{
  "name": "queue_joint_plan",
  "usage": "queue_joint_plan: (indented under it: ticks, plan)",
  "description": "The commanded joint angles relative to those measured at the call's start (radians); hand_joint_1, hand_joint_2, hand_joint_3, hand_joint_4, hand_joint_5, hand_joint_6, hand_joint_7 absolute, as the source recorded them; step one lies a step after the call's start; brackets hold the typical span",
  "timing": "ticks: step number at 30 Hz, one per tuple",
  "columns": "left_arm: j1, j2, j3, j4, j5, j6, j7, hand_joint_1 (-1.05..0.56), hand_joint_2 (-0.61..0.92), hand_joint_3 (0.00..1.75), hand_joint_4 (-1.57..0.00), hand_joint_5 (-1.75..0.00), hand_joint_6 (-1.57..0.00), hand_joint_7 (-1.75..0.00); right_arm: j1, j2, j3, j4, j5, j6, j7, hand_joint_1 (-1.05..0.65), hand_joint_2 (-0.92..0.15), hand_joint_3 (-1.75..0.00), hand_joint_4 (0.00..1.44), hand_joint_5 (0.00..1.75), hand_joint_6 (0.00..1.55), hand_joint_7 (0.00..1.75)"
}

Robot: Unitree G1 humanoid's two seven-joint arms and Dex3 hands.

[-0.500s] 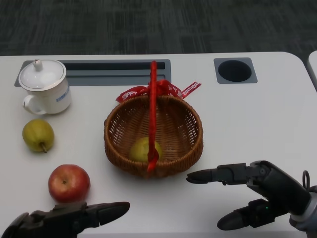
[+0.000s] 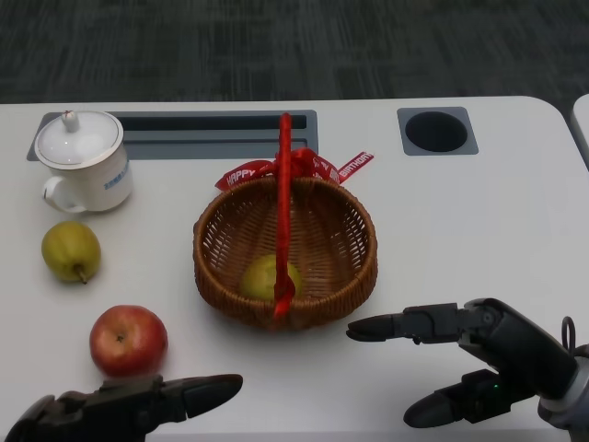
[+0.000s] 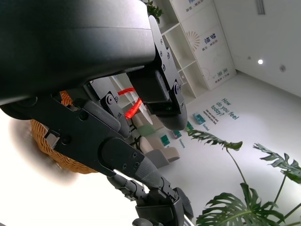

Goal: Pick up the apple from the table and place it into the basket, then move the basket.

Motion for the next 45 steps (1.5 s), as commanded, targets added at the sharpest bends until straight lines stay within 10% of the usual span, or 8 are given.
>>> queue_joint_plan:
  ticks: [1,16,45]
  plan:
    - [0.008,0.001,0.004,-0.003,0.002,-0.008,0.015,-0.34,0.73,0.0,-1.05,0.0,-0.95,0.0,-0.005,-0.014,-0.012,-0.008,0.01,-0.003,-0.002,-0.44,-0.8,0.0,0.64,0.0,0.61,0.0]
    - [-0.078,-0.052,0.253,0.051,0.513,-0.005,0.238,-0.94,0.73,0.0,-0.15,0.0,-0.25,0.0,0.004,-0.013,-0.011,-0.009,0.017,-0.016,0.002,-0.46,-0.81,0.0,0.65,0.0,0.61,0.0]
    - [-0.724,0.146,0.0,1.307,0.642,0.04,0.799,-0.68,0.72,0.0,-0.41,-0.02,-0.4,-0.02,0.033,-0.04,-0.01,-0.061,0.02,0.013,0.001,-0.46,-0.82,0.0,0.64,0.0,0.59,0.0]
